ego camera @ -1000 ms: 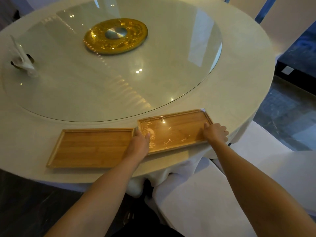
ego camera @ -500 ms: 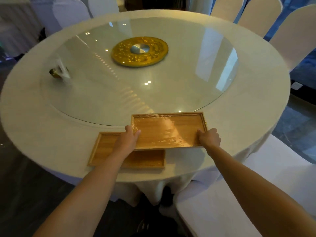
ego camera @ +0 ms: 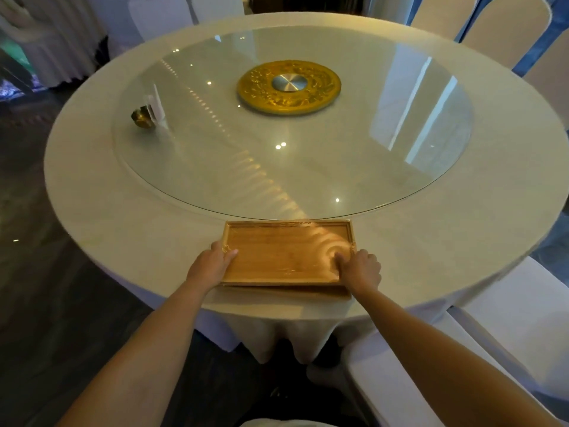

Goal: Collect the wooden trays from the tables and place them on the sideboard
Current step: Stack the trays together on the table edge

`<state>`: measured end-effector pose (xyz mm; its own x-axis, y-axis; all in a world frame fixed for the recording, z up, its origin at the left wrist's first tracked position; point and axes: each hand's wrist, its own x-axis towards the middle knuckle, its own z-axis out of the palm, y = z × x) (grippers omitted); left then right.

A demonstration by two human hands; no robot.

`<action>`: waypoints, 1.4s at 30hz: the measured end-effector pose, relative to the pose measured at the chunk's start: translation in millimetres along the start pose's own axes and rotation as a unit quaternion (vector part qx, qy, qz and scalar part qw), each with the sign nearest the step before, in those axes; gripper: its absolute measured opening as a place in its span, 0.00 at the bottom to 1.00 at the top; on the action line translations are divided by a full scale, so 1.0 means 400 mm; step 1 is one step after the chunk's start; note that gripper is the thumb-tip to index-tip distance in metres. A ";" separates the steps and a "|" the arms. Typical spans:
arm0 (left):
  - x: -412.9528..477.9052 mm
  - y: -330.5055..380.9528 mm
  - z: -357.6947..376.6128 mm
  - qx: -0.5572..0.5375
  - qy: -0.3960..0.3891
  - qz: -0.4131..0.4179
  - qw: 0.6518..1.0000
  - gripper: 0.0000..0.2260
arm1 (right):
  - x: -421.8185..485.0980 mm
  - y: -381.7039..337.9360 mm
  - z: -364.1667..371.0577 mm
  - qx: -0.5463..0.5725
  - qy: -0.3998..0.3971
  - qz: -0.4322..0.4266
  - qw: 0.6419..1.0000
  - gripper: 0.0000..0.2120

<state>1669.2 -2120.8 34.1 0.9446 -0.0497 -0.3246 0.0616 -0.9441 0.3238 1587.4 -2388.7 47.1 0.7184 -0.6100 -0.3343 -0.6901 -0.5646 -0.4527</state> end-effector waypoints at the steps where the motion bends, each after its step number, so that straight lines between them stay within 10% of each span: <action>1: 0.001 -0.009 0.000 0.000 -0.001 0.000 1.000 0.24 | -0.002 0.000 0.007 -0.015 -0.002 -0.007 1.000 0.26; 30: 0.025 -0.018 -0.003 -0.010 -0.047 -0.004 0.999 0.25 | -0.031 0.023 0.020 -0.085 -0.013 -0.055 0.995 0.26; 42: 0.033 -0.043 0.019 -0.125 -0.089 -0.051 0.987 0.30 | -0.010 0.044 0.022 0.139 -0.119 0.014 0.983 0.29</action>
<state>1678.4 -2107.5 17.5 0.8589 -0.0365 -0.5108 0.2518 -0.8384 0.4834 1573.2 -2391.3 33.4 0.7226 -0.4566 -0.5190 -0.6830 -0.3558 -0.6379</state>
